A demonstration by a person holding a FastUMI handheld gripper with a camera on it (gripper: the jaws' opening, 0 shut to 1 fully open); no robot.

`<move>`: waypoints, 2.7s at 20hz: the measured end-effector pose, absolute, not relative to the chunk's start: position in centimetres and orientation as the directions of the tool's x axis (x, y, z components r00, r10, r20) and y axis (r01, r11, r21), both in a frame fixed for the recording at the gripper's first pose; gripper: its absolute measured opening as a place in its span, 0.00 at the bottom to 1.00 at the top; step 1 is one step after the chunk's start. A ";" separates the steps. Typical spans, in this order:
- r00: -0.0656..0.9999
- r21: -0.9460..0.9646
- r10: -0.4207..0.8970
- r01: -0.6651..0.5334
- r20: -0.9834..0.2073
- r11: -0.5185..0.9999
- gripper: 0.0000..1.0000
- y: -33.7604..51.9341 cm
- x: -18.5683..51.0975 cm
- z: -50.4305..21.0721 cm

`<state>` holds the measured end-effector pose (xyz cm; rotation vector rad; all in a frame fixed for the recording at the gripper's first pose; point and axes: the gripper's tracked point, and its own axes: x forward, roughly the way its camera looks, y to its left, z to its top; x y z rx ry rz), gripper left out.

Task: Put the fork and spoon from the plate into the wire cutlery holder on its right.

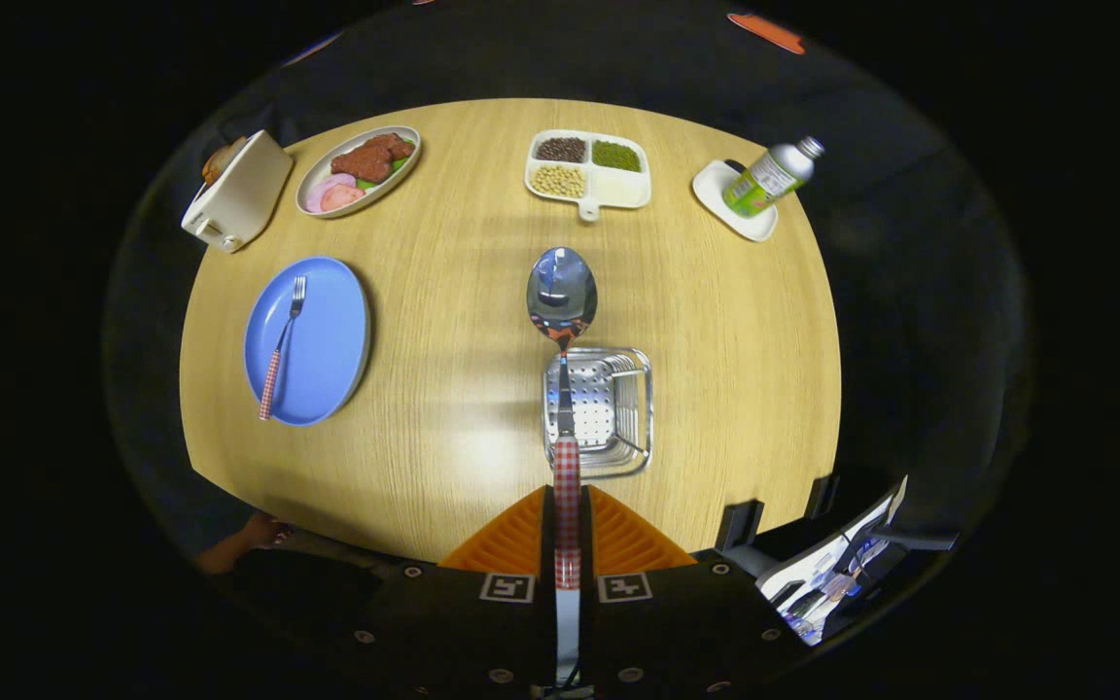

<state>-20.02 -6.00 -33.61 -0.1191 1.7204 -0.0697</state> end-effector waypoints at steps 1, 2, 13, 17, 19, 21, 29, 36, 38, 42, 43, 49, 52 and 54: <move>-0.169 -0.110 -0.115 -0.040 -0.979 0.993 0.09 -6.6 -20.8 -33.5; -0.193 -0.099 -0.106 -0.044 -0.975 0.994 0.09 -6.8 -21.6 -33.4; -0.374 -0.024 -0.034 -0.033 -0.927 0.999 0.10 -7.9 -24.6 -34.9; -0.426 -0.010 -0.035 -0.061 -0.904 0.998 0.11 -8.5 -24.3 -35.1; -0.429 -0.016 -0.035 -0.049 -0.903 0.999 0.11 -8.9 -23.6 -35.5; -0.415 -0.020 -0.036 -0.045 -0.909 0.999 0.11 -9.3 -22.6 -35.7; -0.274 0.023 0.027 0.015 -0.961 1.000 0.16 -8.9 -17.9 -35.5; -0.083 0.137 0.147 0.114 -0.986 0.984 0.39 -5.7 -14.3 -33.8; -0.053 0.160 0.167 0.124 -0.984 0.979 0.58 -4.4 -13.8 -33.2; -0.023 0.177 0.180 0.100 -0.983 0.979 0.77 -1.0 -13.1 -32.6; -0.026 0.175 0.178 0.079 -0.984 0.981 0.78 0.0 -13.2 -32.8; -0.063 0.172 0.171 -0.009 -0.983 0.985 0.88 7.2 -13.9 -34.9; -0.082 0.179 0.173 -0.063 -0.981 0.982 0.91 10.8 -13.9 -35.8; -0.098 0.188 0.181 -0.070 -0.979 0.980 0.91 13.4 -14.0 -36.3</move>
